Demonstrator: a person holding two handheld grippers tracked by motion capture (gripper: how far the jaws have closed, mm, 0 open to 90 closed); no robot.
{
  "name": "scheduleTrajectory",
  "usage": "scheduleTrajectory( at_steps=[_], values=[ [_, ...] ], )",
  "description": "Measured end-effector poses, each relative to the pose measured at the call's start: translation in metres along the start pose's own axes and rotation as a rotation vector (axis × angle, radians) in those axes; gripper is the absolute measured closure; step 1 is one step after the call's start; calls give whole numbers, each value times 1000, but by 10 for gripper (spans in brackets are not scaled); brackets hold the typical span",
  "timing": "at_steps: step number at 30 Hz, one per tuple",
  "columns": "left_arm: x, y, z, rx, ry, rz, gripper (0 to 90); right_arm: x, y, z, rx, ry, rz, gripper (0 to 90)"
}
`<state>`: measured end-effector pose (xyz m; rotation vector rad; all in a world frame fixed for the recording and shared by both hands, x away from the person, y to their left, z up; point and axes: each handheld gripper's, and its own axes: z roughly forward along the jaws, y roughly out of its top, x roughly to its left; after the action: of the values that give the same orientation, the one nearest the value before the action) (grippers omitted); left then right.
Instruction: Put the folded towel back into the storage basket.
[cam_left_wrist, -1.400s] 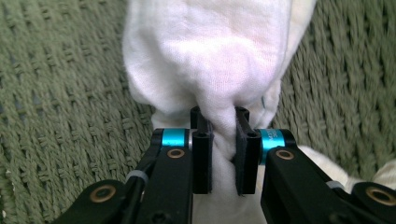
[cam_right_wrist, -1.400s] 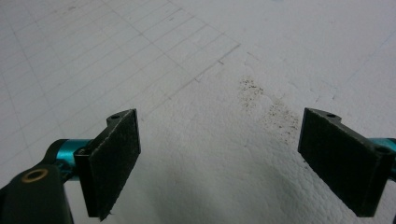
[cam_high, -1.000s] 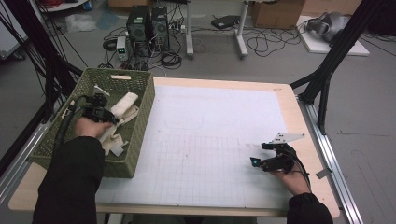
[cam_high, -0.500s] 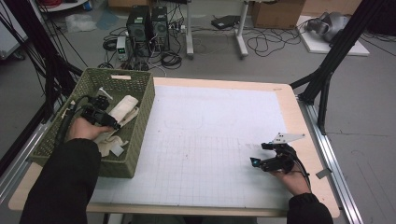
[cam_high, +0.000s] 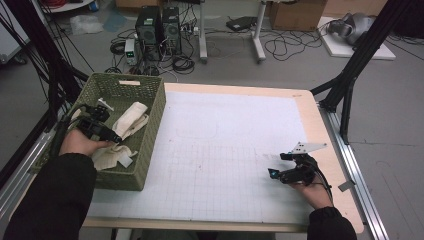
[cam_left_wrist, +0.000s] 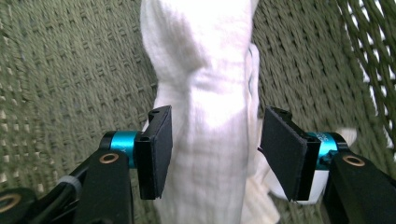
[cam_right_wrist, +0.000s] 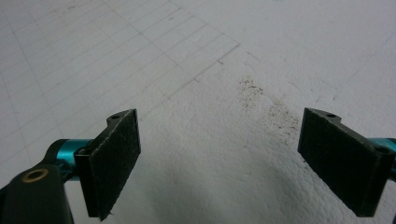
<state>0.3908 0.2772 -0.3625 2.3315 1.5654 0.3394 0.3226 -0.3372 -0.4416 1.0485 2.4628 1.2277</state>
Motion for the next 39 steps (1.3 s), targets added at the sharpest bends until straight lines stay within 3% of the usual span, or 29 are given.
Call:
scheduleTrajectory(
  at_steps=[3, 7, 10, 12, 14, 16, 18, 20, 22, 25, 28, 32, 35, 39],
  values=[
    [-1, -5, -4, 30, 25, 43, 435, 1, 0, 0, 5, 0, 4, 124],
    [1, -14, -2, 85, 22, 56, 435, 0, 0, 0, 4, -2, 2, 124],
    [2, -17, 2, 124, -6, 62, 592, 0, 0, 1, 6, -5, 3, 124],
    [-2, -15, 4, 135, -23, 89, 809, 0, 1, 1, 4, -4, -1, 124],
    [-4, -12, 5, 121, -21, 86, 860, 1, 1, 1, 5, -5, 1, 124],
    [-6, -8, 8, 102, -29, 54, 865, 0, 1, 0, -2, -7, 1, 124],
    [-6, -4, 12, 62, -76, -7, 866, 0, 1, 0, -3, -8, 1, 124],
    [-6, -1, 15, 56, -72, -38, 866, 0, 1, 0, -3, -7, -1, 124],
    [-5, 2, 17, 26, -101, -79, 865, 0, 1, 1, -3, -9, -3, 125],
    [-7, 3, 24, 47, -141, -113, 829, 0, 2, 0, -2, -4, 0, 126],
    [-12, 1, 34, 108, -140, -105, 630, 0, 2, 0, -7, -2, -5, 127],
    [-19, -1, 41, 133, -113, -63, 508, 1, 2, 0, -2, 1, -2, 129],
    [-24, 0, 43, 135, -76, -31, 502, 1, 2, 0, -5, 2, -5, 129],
    [-36, 3, 45, 159, 12, 46, 593, 3, 4, 0, -8, 7, -9, 130]
  ],
)
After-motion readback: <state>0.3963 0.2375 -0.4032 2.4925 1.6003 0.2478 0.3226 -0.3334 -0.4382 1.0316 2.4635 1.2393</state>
